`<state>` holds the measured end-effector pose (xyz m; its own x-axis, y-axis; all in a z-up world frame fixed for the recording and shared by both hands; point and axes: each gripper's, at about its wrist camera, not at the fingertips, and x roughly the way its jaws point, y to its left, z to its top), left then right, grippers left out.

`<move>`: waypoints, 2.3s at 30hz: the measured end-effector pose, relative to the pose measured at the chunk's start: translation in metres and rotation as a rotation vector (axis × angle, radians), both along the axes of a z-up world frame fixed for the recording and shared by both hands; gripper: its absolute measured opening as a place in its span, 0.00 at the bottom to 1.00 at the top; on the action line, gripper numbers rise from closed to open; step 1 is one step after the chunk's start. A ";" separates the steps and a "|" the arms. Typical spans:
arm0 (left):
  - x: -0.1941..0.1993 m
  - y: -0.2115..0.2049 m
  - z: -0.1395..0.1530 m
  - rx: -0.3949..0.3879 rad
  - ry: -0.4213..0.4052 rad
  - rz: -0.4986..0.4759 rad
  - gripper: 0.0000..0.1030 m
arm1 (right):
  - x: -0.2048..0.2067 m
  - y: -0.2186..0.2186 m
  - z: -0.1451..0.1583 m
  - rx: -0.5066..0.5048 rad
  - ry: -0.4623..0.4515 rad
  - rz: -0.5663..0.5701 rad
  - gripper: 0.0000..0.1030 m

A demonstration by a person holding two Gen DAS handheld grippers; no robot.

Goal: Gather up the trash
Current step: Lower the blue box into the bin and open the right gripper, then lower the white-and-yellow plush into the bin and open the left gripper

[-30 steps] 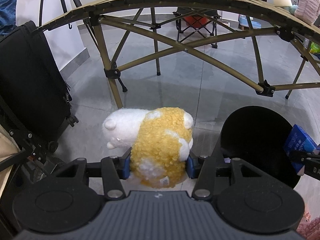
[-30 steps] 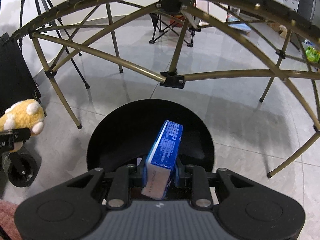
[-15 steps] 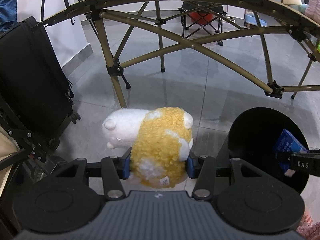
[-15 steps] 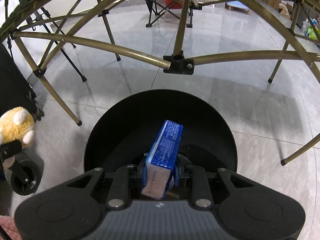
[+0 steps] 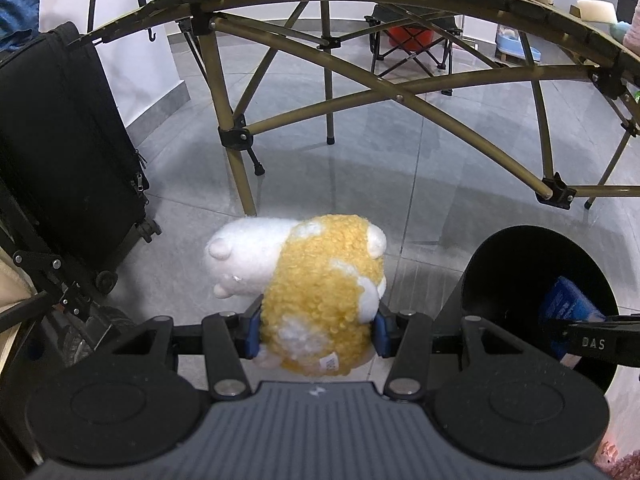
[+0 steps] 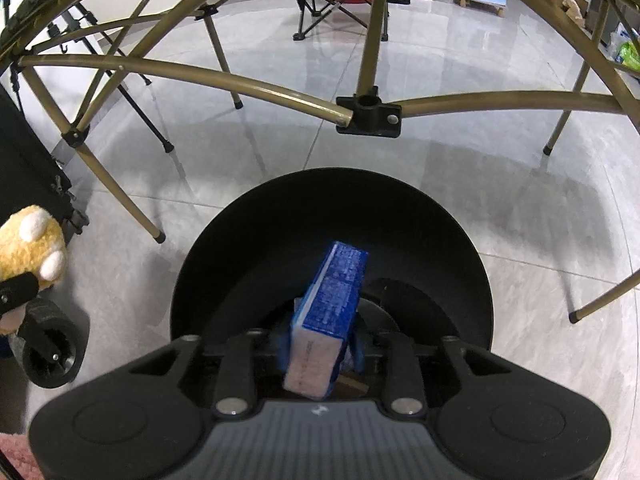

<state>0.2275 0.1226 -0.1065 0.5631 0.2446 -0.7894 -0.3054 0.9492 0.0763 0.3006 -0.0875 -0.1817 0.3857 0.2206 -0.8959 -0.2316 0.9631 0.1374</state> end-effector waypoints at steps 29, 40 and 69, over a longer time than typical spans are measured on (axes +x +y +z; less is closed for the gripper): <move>0.002 -0.035 0.019 0.011 -0.045 -0.068 0.49 | -0.010 -0.030 0.029 -0.038 -0.096 -0.053 1.00; 0.006 -0.071 0.029 0.013 -0.078 -0.142 0.49 | -0.018 -0.066 0.046 -0.030 -0.155 -0.121 1.00; 0.028 -0.165 0.023 0.029 -0.042 -0.305 0.49 | -0.038 -0.172 0.054 -0.006 -0.211 -0.341 1.00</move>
